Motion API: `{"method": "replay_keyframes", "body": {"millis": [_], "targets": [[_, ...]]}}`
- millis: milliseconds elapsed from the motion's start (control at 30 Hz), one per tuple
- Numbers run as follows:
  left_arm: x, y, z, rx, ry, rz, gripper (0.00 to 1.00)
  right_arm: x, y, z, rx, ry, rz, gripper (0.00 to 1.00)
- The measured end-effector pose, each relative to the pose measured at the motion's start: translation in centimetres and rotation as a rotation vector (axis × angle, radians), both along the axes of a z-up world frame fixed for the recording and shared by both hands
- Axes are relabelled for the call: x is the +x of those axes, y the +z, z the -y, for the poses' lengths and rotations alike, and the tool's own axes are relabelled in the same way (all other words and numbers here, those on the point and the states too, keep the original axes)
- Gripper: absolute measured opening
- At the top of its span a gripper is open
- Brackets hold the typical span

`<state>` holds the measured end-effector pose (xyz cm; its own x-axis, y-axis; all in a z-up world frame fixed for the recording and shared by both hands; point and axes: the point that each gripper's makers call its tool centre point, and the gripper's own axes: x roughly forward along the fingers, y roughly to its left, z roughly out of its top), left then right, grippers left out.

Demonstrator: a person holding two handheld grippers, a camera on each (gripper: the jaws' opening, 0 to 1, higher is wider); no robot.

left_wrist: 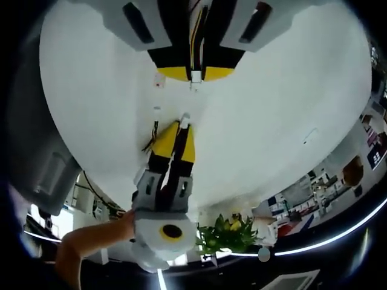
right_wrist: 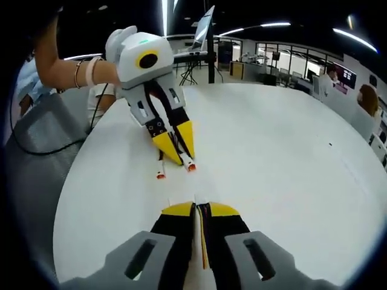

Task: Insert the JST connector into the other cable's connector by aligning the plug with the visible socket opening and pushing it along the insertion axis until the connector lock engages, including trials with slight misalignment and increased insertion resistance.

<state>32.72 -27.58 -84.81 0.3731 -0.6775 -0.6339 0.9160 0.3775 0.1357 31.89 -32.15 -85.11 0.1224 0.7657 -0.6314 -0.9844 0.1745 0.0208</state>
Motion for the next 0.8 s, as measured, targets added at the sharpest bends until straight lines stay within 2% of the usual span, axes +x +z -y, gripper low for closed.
{"method": "replay_keyframes", "body": {"millis": [800], "targets": [[-0.59,0.18,0.20,-0.047,-0.053,-0.008,0.00,-0.12,-0.09,-0.36,0.015,0.084,0.039,0.04]]}}
